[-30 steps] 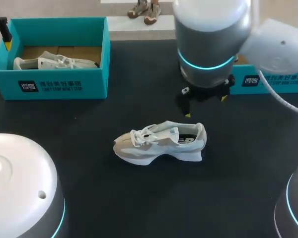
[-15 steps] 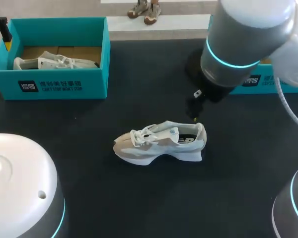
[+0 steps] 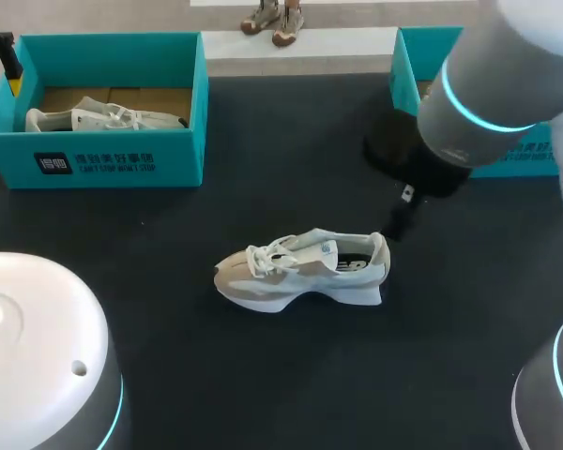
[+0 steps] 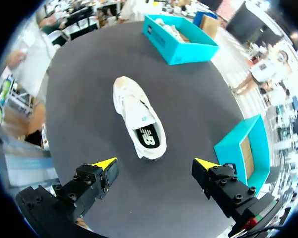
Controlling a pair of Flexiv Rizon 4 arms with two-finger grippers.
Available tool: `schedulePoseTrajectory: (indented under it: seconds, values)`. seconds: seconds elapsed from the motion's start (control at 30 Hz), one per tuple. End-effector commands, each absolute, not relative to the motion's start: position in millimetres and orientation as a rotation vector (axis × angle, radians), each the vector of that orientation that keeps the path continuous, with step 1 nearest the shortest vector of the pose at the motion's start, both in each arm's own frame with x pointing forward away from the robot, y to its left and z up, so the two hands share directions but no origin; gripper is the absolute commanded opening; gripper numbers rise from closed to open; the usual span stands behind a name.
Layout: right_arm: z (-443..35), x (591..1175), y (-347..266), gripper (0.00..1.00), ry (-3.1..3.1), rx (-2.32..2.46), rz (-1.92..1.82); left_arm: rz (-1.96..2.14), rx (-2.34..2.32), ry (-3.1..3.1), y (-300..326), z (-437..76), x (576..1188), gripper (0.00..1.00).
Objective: Take the shoe out of the shoebox, open the shoe tongue, remove and reinsert the insole, then place the shoe into the shoebox
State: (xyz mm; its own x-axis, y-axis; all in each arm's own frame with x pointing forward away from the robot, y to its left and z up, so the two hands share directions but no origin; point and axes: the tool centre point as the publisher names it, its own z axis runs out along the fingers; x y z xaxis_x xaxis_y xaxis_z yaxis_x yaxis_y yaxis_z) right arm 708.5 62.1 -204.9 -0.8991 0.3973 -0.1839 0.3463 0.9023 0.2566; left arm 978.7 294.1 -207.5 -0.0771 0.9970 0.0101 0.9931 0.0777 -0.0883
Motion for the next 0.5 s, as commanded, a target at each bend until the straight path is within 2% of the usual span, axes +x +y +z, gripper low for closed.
schedulePoseTrajectory:
  seconds: [0.03,0.37,0.5]
  values:
    - [-209.0,709.9,54.6,1.0,2.942,0.031,0.531,0.084,-2.087,-2.255,294.0,-207.2,977.5,1.0]
    - [-209.0,709.9,54.6,1.0,2.942,0.031,0.531,0.084,-2.087,-2.255,294.0,-207.2,977.5,1.0]
    - [-220.2,713.7,23.3,1.0,2.833,0.036,0.893,0.084,-2.087,-2.255,294.0,-207.2,977.5,1.0]
